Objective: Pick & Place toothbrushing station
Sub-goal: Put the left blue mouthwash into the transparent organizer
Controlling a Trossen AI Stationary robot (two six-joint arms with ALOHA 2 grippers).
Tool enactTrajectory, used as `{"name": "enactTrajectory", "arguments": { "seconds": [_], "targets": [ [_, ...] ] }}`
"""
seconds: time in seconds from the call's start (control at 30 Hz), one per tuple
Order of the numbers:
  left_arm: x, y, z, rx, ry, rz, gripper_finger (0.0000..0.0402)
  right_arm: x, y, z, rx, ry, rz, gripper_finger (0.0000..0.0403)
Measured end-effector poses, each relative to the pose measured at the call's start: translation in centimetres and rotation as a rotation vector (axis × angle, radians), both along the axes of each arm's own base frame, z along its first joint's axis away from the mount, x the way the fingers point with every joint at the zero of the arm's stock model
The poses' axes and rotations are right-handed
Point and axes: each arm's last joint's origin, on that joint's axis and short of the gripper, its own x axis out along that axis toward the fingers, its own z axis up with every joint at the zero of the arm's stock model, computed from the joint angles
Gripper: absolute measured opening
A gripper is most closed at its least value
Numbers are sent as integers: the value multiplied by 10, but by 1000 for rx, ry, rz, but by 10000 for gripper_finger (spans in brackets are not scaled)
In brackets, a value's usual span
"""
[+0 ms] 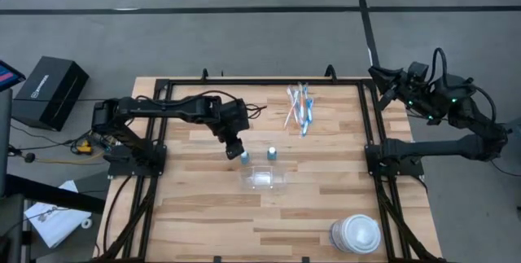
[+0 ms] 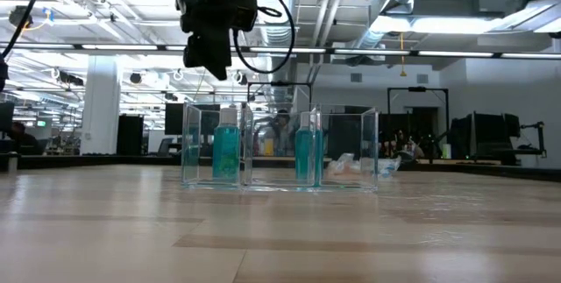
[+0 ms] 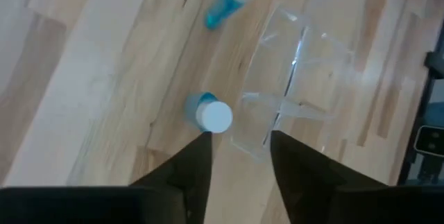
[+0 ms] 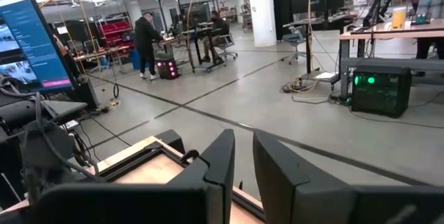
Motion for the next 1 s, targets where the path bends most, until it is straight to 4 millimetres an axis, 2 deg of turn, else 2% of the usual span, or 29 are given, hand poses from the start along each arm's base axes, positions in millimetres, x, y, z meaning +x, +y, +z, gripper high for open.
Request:
{"name": "enactTrajectory", "arguments": {
  "seconds": [0.2,0.37,0.53,0.8,1.0],
  "targets": [
    [1,-3,-5,22,31,-2,156,0,0,0,-6,5,3,47],
    [4,-4,-16,-4,94,9,153,0,0,0,-16,14,4,47],
    [15,-3,-30,3,142,7,152,-2,0,0,-29,16,4,47],
    [35,7,-19,37,106,53,165,-8,1,2,-32,-7,4,47],
    [32,6,-14,-8,122,89,168,-22,3,8,9,-98,6,47]
  ]
}}
